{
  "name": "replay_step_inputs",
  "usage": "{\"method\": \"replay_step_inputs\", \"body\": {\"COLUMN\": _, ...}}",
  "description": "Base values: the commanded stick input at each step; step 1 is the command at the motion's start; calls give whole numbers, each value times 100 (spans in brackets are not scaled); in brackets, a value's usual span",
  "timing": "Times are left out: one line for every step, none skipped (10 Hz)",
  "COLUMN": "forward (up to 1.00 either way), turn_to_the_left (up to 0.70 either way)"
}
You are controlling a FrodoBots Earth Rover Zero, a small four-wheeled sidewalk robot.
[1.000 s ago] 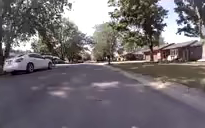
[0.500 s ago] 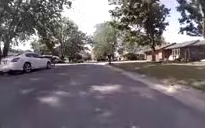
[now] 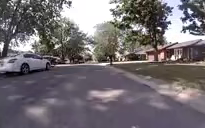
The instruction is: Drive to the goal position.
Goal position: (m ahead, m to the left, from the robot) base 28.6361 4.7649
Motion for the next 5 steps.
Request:
{"method": "replay_step_inputs", "body": {"forward": 69, "turn_to_the_left": -27}}
{"method": "replay_step_inputs", "body": {"forward": 69, "turn_to_the_left": -34}}
{"method": "replay_step_inputs", "body": {"forward": 69, "turn_to_the_left": -34}}
{"method": "replay_step_inputs", "body": {"forward": 69, "turn_to_the_left": -34}}
{"method": "replay_step_inputs", "body": {"forward": 69, "turn_to_the_left": -13}}
